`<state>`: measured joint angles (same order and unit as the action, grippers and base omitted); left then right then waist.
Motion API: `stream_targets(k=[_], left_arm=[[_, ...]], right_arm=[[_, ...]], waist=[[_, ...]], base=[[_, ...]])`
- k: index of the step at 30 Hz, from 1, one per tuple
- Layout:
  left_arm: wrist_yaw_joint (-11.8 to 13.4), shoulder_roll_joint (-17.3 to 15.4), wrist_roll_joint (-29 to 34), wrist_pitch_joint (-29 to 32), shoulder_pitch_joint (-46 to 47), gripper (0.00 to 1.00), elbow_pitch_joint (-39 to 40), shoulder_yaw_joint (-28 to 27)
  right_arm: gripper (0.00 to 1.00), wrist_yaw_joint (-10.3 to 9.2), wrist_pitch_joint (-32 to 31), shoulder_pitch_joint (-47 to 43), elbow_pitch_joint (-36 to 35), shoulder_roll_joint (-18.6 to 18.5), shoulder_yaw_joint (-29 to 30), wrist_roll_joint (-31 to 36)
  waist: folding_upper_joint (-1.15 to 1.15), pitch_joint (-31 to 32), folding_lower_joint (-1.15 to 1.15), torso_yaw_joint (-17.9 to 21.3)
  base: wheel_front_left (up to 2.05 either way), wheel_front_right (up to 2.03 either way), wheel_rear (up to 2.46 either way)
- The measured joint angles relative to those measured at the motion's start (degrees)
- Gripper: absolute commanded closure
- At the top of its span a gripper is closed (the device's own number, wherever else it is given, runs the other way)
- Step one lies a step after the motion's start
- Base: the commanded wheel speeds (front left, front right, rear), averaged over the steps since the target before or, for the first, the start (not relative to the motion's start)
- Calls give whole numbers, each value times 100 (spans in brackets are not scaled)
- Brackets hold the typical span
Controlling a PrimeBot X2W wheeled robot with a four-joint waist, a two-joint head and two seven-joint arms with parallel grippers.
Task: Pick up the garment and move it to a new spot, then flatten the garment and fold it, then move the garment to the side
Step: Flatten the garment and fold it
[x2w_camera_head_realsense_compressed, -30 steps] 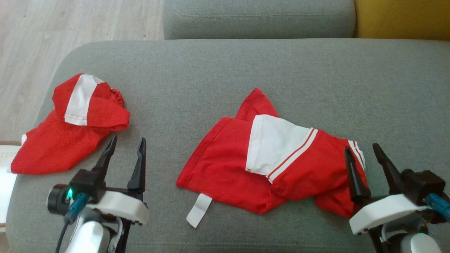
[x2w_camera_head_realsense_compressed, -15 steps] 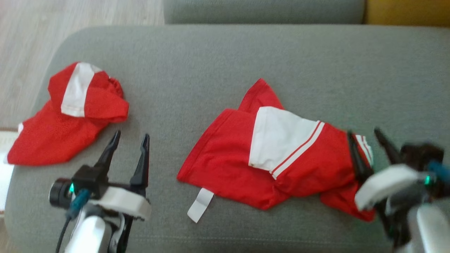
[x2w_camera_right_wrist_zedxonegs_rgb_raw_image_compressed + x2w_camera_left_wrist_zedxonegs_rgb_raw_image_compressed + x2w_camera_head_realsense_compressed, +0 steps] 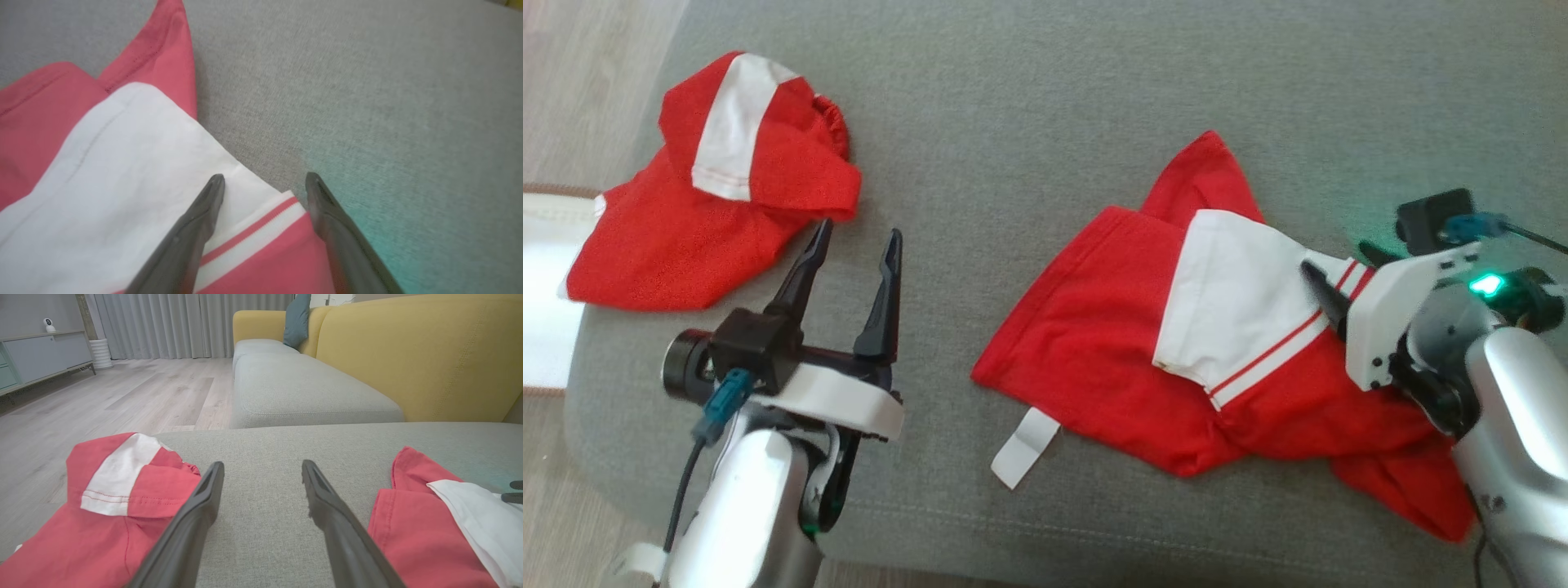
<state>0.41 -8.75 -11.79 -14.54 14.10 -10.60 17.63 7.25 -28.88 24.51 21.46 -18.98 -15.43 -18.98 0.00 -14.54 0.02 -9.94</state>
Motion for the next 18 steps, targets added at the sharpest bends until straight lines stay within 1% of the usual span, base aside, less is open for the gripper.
stream_targets(k=[2, 6, 7, 8, 9, 14, 18], left_arm=[[-44, 40, 12, -1, 48, 0, -18, 1], [-92, 69, 69, -1, 55, 0, -32, -21], [-96, 86, 70, -1, 56, 0, -32, -29], [-100, 109, 71, -1, 55, 0, -32, -38], [-101, 131, 74, -1, 55, 0, -33, -55], [-151, 166, 164, -1, 55, 0, -33, -180], [-199, 186, 201, -1, 53, 0, -33, -202]], right_arm=[[0, 0, -263, 118, 170, -94, -248, -156], [0, 0, -697, 328, 249, -274, -470, -501], [33, 0, -790, 362, 256, -304, -489, -572], [87, 0, -873, 382, 255, -325, -498, -639], [100, 0, -960, 399, 258, -333, -491, -730], [100, 0, -1123, 360, 134, -353, -437, -910], [100, 0, -754, 272, -101, -353, -193, -865]], waist=[[0, -46, -1, -62], [0, -77, -2, -117], [0, -77, -1, -119], [0, -77, -1, -121], [0, -76, -2, -120], [0, -38, -1, -98], [0, 24, -2, -72]], base=[[0, 0, 0], [0, 0, 0], [0, 0, 0], [0, 0, 0], [0, 0, 0], [0, 0, 0], [0, 0, 0]])
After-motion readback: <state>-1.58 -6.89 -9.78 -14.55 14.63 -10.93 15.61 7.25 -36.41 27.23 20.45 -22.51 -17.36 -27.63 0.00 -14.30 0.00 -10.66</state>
